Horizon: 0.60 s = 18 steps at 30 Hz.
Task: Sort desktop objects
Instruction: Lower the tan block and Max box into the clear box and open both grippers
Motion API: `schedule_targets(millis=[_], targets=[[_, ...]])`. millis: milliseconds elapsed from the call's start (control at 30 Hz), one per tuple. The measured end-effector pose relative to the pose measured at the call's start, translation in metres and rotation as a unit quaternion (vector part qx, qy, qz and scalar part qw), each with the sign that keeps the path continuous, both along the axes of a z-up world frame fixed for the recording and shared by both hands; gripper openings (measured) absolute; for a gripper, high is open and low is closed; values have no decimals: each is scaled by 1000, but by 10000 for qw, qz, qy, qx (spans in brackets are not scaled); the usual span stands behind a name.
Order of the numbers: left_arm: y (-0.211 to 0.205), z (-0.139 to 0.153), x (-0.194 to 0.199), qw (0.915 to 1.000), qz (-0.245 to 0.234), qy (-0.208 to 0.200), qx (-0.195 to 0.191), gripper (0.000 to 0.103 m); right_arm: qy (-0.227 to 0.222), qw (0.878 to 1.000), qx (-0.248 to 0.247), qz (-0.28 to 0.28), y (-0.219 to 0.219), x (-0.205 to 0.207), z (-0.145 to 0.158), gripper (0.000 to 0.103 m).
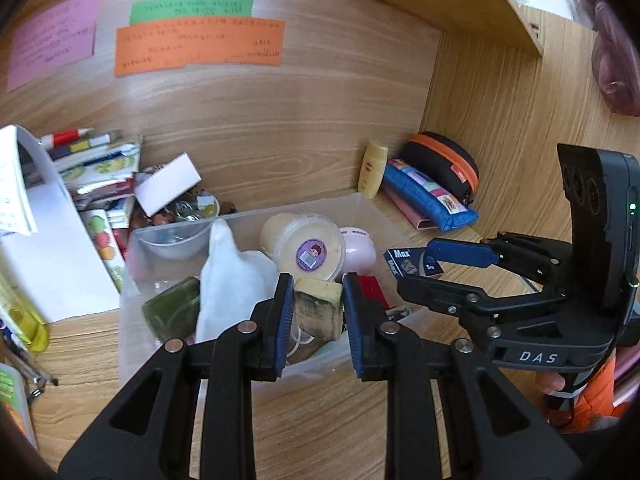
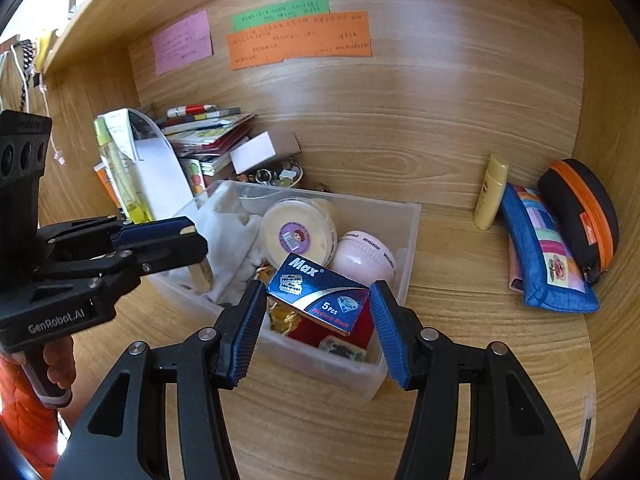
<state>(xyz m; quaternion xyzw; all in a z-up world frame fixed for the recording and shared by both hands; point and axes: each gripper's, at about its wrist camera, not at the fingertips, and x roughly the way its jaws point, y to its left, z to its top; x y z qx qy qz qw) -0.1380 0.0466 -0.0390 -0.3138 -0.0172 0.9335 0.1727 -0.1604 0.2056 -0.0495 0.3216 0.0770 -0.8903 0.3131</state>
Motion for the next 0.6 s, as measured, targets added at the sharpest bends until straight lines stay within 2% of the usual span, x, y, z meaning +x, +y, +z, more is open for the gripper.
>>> schedule_targets(millis=[267, 600], targets=[[2, -17, -18, 9997, -48, -247, 24, 24, 26, 9998, 188, -15, -7, -11, -12, 50], [-1, -14, -15, 9999, 20, -142, 16, 27, 277, 9987, 427, 43, -17, -5, -15, 50]])
